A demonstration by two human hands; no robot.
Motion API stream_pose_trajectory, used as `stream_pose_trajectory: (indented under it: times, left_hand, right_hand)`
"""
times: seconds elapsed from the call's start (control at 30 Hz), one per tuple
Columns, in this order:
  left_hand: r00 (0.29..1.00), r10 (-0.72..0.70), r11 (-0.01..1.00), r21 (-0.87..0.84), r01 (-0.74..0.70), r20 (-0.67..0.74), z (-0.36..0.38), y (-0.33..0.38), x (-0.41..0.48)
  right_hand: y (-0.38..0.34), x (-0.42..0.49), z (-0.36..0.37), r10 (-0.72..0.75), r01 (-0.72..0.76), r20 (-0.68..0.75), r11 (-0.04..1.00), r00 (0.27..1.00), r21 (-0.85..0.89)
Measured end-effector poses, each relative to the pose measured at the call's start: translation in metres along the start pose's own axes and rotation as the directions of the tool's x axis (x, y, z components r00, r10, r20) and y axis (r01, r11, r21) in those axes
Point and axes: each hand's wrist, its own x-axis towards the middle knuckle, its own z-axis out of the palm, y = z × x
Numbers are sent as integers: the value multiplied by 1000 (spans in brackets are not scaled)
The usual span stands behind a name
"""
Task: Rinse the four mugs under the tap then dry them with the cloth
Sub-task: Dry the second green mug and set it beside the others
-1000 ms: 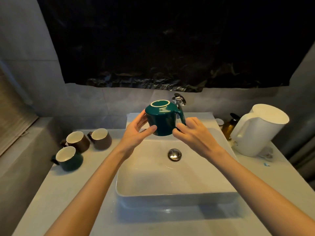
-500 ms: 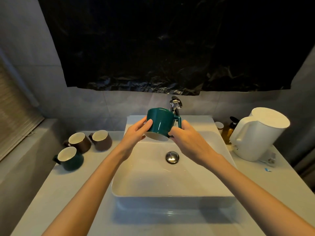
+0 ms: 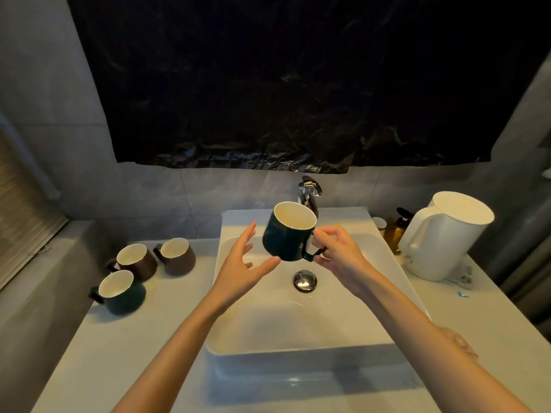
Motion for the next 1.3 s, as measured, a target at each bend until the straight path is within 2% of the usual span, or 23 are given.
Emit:
stream_pose_trajectory:
  times: [0.07, 0.13, 0.2, 0.3, 0.37, 0.4, 0.47, 0.5, 0.6, 0.67, 0.73, 0.8, 0.87, 0.9, 0.97, 1.03, 1.07, 1.2, 1.3]
  left_hand:
    - [997, 51, 999, -3, -51, 52, -2, 4, 2]
    - [988, 122, 990, -82, -114, 99, -2, 8, 5]
    - [978, 185, 977, -120, -174, 91, -1, 7, 8]
    - [976, 209, 971, -134, -199, 59, -6, 5, 11]
    - [972, 216, 969, -144, -202, 91, -14, 4, 14]
    - [967, 226, 969, -132, -210, 116, -18, 4, 16]
    - [948, 254, 967, -66, -246, 190, -25, 6, 19]
    - [935, 268, 963, -30, -268, 234, -27, 6, 20]
    - [882, 294, 947, 17, -322, 368, -27, 11, 22]
    - [849, 304, 940, 11, -342, 433, -23, 12, 24]
    - [825, 304, 936, 13, -353, 476, -20, 13, 28]
    - [817, 291, 935, 33, -353, 499, -15, 12, 32]
    - [856, 252, 942, 86, -323, 452, -9, 9, 32]
    - [903, 229, 947, 131, -293, 364, -4, 6, 31]
    - [975, 204, 957, 188, -218, 92, 7, -3, 25]
    - [980, 170, 980, 126, -156, -107, 21, -9, 14]
    - [983, 139, 988, 85, -130, -119, 29, -10, 7]
    - [994, 12, 996, 85, -22, 113, 70, 2, -11]
    - [977, -51, 999, 16, 49, 205, 96, 19, -12]
  right_hand:
    - [2, -4, 2, 13, -13, 18, 1000, 1000, 21]
    - [5, -9, 3, 21, -23, 60, 999, 998, 48]
    - [8, -14, 4, 22, -27, 103, 998, 994, 51]
    - [10, -23, 4, -19, 15, 173, 1000, 985, 22]
    - [6, -27, 2, -37, 57, 199, 994, 979, -93]
    - [2, -28, 0, -53, 98, 191, 968, 980, -233]
    - [-7, -23, -6, -120, 190, 162, 816, 979, -545]
    - [-11, -21, -8, -144, 213, 158, 746, 977, -631]
    - [-16, -10, -7, -125, 245, 222, 695, 967, -676]
    - [-15, -1, -5, -130, 297, 276, 603, 952, -740]
    - [-12, 8, -7, -141, 325, 296, 520, 945, -790]
    - [-8, 14, -11, -139, 319, 289, 498, 947, -807]
    - [-5, 18, -15, -163, 297, 248, 505, 955, -811]
    - [-2, 21, -19, -184, 280, 214, 515, 959, -810]
    - [5, 27, -27, -218, 239, 139, 549, 966, -801]
    - [14, 33, -37, -204, 179, 66, 607, 977, -774]
    - [18, 34, -41, -187, 152, 39, 646, 982, -748]
    - [33, 39, -56, -128, 75, -34, 754, 991, -652]
    - [43, 40, -63, -114, 43, -78, 793, 990, -608]
